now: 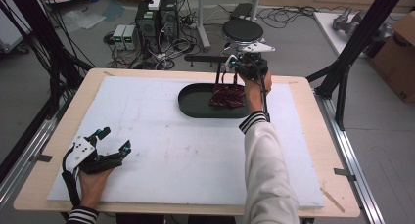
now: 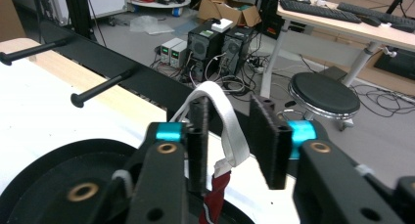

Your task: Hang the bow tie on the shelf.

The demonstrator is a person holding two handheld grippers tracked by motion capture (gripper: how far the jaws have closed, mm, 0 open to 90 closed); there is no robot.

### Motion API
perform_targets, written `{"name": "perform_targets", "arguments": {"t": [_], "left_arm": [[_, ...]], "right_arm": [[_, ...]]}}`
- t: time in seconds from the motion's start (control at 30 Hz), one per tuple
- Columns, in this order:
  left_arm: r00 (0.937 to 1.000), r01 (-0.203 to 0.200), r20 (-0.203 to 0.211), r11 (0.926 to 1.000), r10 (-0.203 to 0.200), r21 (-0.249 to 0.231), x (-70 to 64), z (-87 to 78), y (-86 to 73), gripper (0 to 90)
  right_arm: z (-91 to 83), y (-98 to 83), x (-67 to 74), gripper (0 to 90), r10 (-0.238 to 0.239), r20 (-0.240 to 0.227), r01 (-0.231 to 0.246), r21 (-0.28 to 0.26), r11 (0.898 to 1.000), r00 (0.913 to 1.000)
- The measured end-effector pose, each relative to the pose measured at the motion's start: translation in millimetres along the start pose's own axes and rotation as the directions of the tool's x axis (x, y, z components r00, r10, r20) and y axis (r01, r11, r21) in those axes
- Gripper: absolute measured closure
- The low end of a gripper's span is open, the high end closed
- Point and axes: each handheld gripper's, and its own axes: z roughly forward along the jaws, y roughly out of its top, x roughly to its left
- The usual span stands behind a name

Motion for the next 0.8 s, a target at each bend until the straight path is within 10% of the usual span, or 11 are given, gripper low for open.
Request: {"name": "perform_targets", "arguments": {"t": [0.8], "left_arm": [[1.0,-0.004,0.0,1.0,0.004,0.004,0.2,-0.1,0.0,11.1]], "right_arm": [[-7.0,1.4,-1.9,50.9,-0.1,0.055,0.099,0.021,0.995,0.9934]]}}
